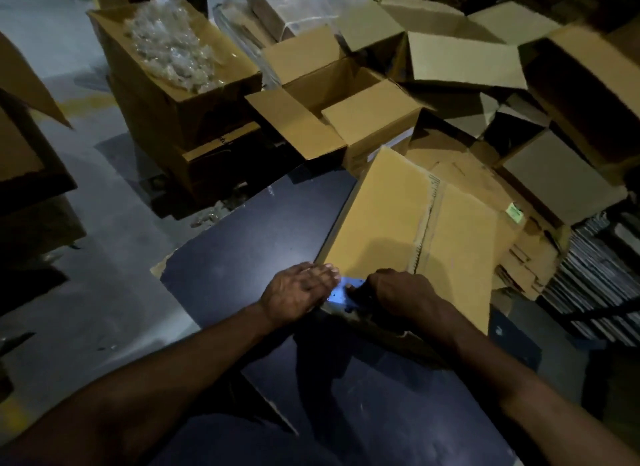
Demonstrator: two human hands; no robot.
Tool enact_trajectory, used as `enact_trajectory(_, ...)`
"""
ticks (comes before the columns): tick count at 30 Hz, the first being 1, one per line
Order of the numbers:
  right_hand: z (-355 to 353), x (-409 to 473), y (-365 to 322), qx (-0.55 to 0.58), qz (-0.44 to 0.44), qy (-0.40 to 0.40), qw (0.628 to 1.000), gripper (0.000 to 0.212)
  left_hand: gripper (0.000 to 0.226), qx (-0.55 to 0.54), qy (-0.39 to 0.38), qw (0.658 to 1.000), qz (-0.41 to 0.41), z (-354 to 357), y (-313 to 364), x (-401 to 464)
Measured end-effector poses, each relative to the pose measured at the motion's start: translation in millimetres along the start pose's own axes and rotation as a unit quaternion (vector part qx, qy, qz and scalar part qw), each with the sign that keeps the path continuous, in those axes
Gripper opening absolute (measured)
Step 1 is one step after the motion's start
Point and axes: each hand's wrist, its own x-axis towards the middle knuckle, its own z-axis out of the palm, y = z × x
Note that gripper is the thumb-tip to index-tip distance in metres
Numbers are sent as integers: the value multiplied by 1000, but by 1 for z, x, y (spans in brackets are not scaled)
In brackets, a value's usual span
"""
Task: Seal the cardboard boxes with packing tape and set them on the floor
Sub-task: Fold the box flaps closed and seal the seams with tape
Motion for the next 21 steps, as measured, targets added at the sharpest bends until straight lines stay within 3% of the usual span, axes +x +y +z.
enact_trajectory(6, 11, -27, 31, 45, 52, -34, 997, 63, 51, 11, -27, 999, 36, -9, 2, 2)
enact_trajectory(15, 24, -42, 61, 75, 53, -63, 994, 60, 47, 35, -85, 995, 40, -12, 3, 5)
enact_trajectory(21, 63, -80, 127, 21, 80, -87, 993, 61, 45, 15, -68, 997, 29, -10, 11, 3)
